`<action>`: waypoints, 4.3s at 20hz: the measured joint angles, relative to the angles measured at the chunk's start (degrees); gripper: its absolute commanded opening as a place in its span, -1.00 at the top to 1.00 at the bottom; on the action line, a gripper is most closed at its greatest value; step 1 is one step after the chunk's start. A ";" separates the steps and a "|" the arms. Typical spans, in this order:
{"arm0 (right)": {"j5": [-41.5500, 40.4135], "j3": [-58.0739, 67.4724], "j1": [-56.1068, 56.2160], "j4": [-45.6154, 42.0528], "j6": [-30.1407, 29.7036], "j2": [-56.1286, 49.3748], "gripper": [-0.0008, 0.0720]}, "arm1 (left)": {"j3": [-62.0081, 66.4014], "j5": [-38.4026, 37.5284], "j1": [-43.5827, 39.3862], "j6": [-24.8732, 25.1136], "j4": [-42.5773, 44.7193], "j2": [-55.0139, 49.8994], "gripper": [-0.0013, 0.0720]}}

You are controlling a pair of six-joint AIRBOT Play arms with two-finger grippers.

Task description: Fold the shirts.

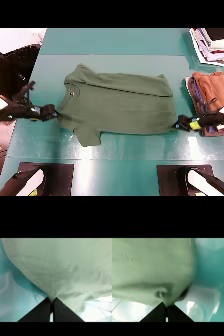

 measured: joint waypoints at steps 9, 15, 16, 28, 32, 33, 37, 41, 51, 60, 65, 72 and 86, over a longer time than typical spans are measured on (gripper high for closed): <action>-1.55 35.17 2.03 0.07 0.13 16.57 0.94 | 44.37 -8.00 -0.02 -3.58 -0.22 5.38 0.89; -3.23 54.75 2.12 -2.73 1.51 19.39 0.94 | 72.04 -5.92 0.00 -6.51 -0.31 6.19 0.89; -2.54 57.61 2.12 -3.74 2.08 18.93 0.94 | 74.12 -5.31 0.00 -6.84 -0.28 6.25 0.89; 13.66 66.12 4.09 -8.61 6.82 -7.23 0.94 | 55.15 -7.15 -0.83 -6.97 -0.17 -8.15 0.89; 13.86 58.64 6.73 -9.68 6.82 -20.13 0.94 | 48.89 -7.13 -4.90 -4.61 2.58 -20.96 0.89; 13.42 57.86 7.37 -9.70 6.82 -23.28 0.94 | 48.15 -6.71 -6.05 -4.20 3.78 -24.61 0.89; 10.69 61.61 8.81 -9.38 6.80 -34.51 0.94 | 47.82 0.02 -8.02 -3.37 6.62 -36.37 0.89; 9.05 71.43 9.79 -9.09 6.78 -41.46 0.94 | 51.45 6.32 -8.61 -3.13 7.91 -42.05 0.89; 4.57 60.02 10.03 -12.52 6.67 -33.48 0.94 | 51.63 -6.05 -9.44 -2.97 10.56 -43.78 0.89; -0.37 42.01 10.97 -13.55 6.67 -26.51 -0.23 | 41.35 -8.31 -11.17 -3.19 11.54 -43.67 -0.28; 4.48 41.55 8.22 -11.32 6.67 -22.86 -0.23 | 37.03 -10.78 -11.30 -3.39 17.25 -35.76 -0.28; 8.41 41.44 6.10 -10.32 6.69 -13.07 -0.23 | 9.77 -11.30 -11.39 -7.21 19.56 -11.52 -0.28; 9.11 41.44 5.88 -9.99 6.69 -8.26 -0.23 | -17.94 -3.63 -11.39 -12.22 5.81 3.30 0.22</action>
